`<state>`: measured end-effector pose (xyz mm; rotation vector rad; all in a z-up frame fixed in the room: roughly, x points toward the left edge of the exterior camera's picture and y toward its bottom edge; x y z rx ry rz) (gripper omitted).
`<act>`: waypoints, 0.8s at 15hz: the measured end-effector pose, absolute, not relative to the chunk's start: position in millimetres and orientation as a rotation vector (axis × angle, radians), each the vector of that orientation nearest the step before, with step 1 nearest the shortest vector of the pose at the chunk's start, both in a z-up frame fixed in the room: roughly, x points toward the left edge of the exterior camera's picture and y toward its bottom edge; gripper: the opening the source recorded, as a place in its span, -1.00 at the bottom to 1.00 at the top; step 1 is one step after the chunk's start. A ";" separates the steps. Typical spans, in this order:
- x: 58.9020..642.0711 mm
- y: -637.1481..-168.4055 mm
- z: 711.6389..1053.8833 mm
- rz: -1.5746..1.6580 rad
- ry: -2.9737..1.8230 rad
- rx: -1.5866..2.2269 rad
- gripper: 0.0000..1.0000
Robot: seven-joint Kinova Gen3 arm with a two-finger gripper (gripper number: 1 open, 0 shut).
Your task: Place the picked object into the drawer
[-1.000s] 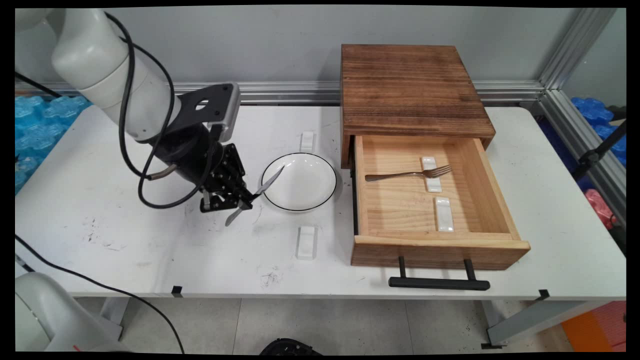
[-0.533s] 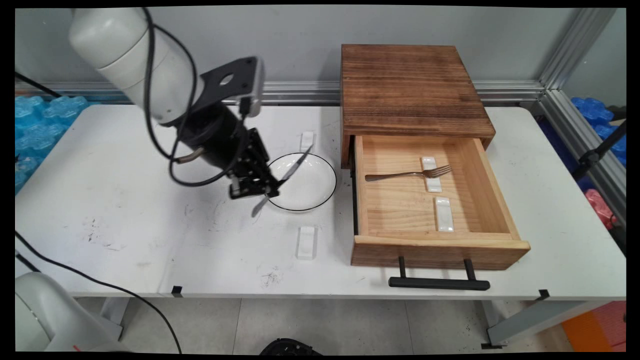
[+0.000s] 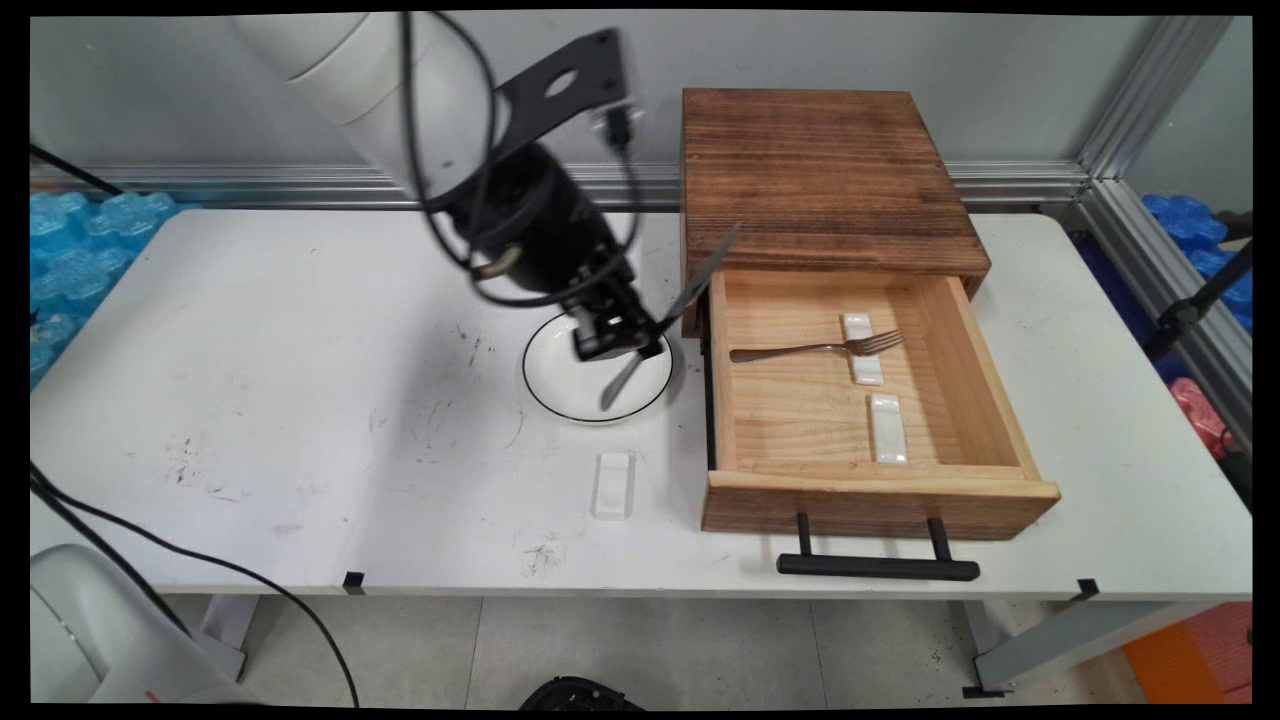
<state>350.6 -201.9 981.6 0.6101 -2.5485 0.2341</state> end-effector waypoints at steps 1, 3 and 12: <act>343.5 -204.2 984.5 0.239 -2.537 0.620 -1.00; 321.8 -211.9 991.5 0.257 -2.510 0.642 -1.00; 233.0 -244.3 988.2 0.325 -2.513 0.652 -1.00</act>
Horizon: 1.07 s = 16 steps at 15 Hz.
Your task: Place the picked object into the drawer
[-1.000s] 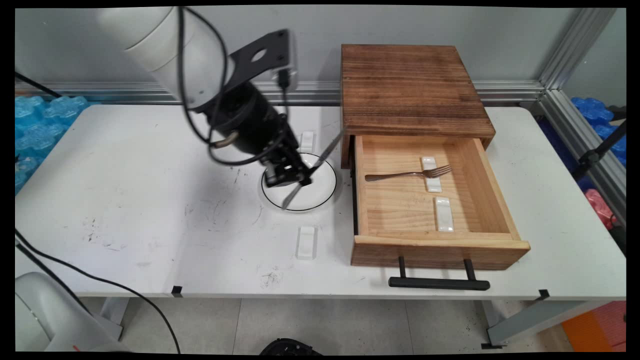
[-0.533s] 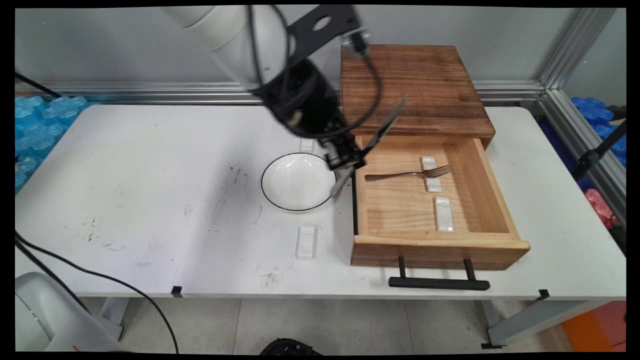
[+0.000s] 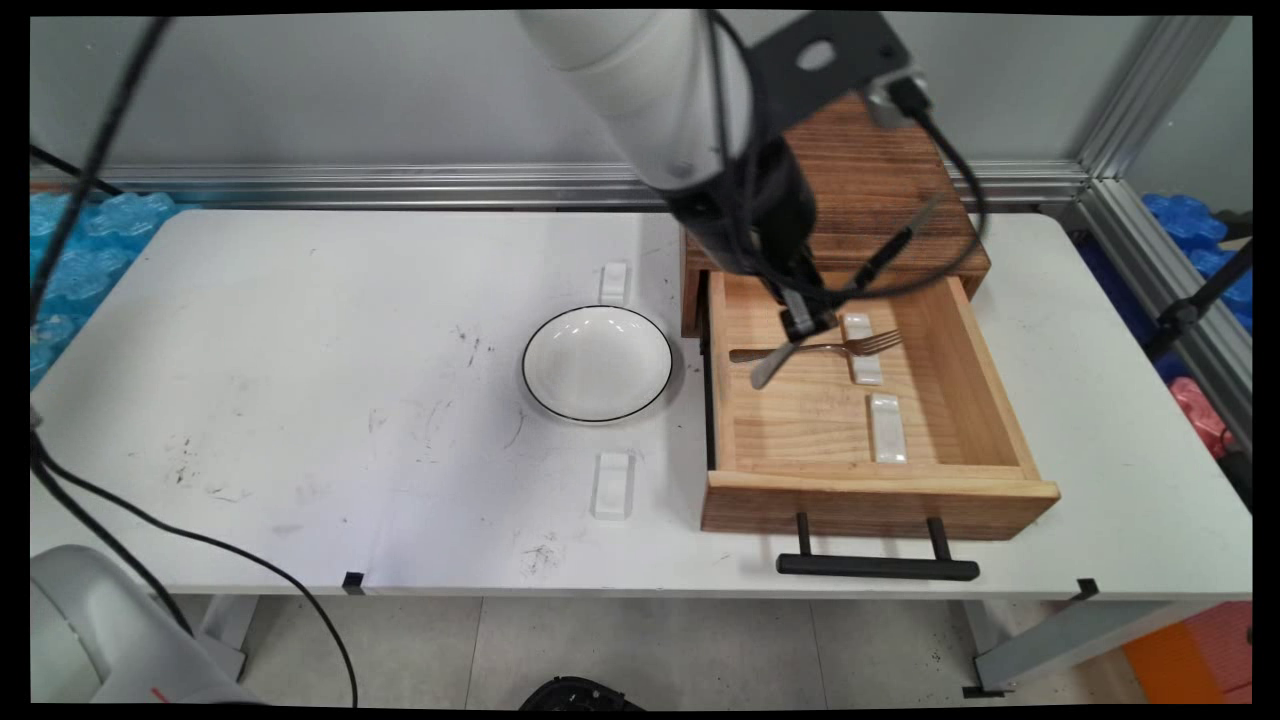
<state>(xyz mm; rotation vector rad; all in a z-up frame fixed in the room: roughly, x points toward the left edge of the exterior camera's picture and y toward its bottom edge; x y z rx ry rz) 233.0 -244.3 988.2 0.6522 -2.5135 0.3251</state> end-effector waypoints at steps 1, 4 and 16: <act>221.9 -249.4 982.7 0.333 -2.528 0.656 -1.00; 199.8 -262.0 965.4 0.351 -2.569 0.671 -1.00; 145.7 -309.5 867.6 0.353 -2.760 0.715 -1.00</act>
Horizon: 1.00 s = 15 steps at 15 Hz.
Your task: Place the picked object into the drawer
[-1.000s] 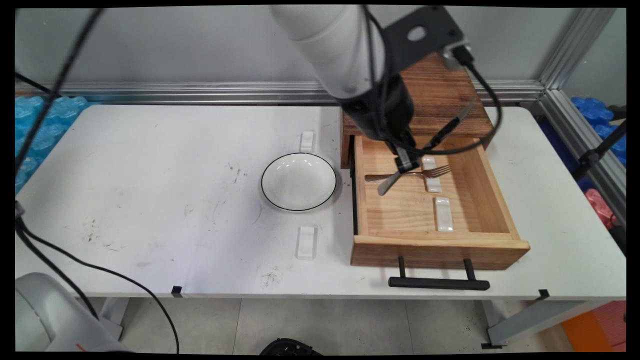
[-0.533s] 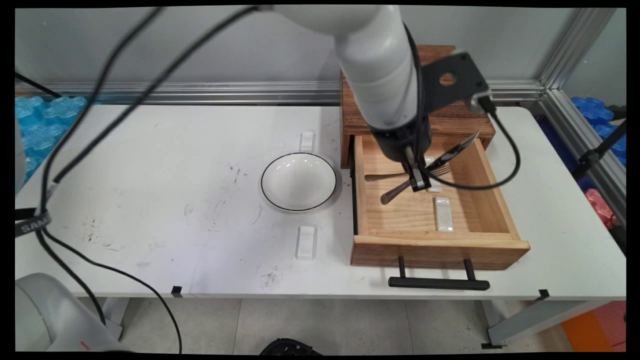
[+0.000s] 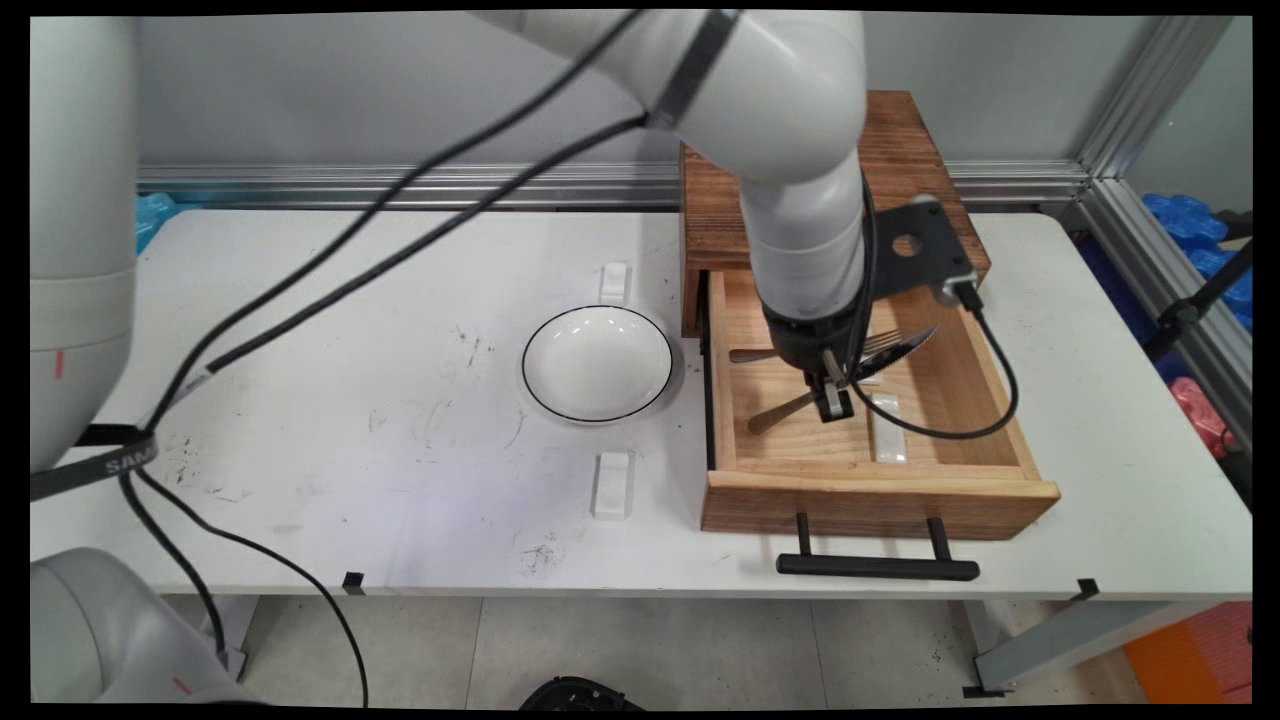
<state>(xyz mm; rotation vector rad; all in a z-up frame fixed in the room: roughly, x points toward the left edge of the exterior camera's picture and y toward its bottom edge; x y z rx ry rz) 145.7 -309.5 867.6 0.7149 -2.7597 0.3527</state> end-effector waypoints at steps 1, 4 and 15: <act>143.4 -312.3 861.6 0.351 -2.770 0.718 -1.00; 136.4 -319.9 843.8 0.342 -2.799 0.727 -1.00; 110.4 -335.2 806.4 0.310 -2.820 0.688 -1.00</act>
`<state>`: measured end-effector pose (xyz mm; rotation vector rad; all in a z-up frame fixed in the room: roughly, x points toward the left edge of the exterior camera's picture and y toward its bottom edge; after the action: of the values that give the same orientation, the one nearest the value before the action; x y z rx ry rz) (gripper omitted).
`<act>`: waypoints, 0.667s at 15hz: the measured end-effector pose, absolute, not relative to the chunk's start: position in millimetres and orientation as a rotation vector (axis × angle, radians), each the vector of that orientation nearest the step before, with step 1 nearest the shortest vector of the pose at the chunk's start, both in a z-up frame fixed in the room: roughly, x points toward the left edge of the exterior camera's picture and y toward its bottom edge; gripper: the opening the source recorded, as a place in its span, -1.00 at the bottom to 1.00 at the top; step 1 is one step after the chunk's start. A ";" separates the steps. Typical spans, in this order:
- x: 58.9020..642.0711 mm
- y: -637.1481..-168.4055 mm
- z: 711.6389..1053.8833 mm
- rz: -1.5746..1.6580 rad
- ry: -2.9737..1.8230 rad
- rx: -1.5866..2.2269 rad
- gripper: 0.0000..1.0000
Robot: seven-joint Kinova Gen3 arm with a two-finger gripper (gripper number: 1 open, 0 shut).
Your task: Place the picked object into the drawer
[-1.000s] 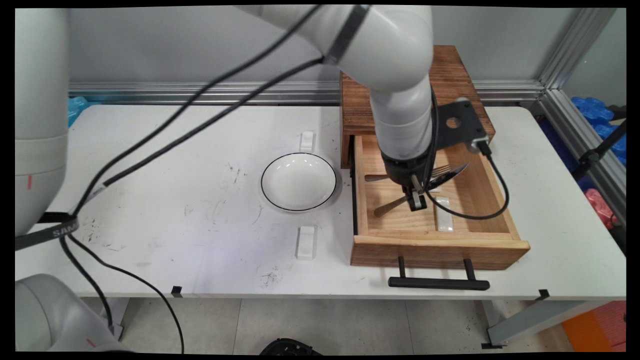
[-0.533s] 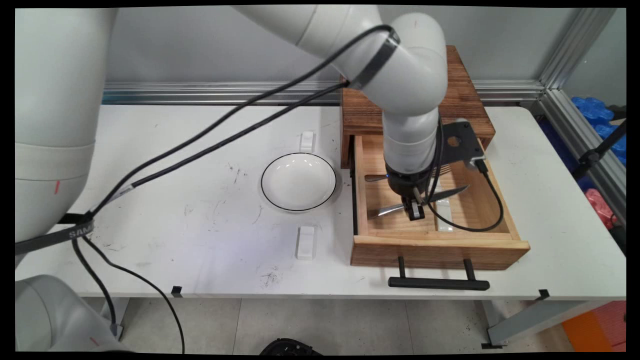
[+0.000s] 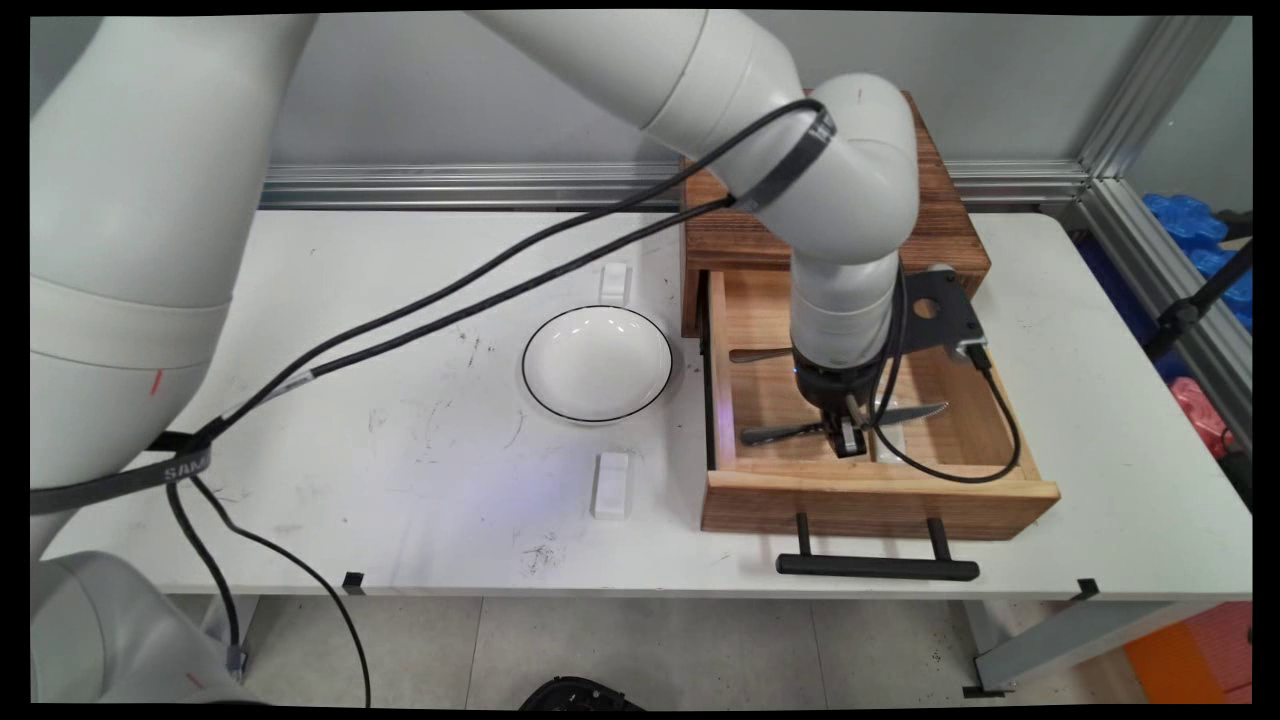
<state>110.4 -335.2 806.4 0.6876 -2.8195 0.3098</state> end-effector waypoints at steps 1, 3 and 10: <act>108.5 -336.0 804.7 0.308 -2.819 0.681 -1.00; 104.3 -338.2 800.8 0.303 -2.817 0.662 -1.00; 99.5 -345.9 799.2 0.319 -2.814 0.592 1.00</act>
<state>99.5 -345.9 799.2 0.5922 -2.8136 0.3191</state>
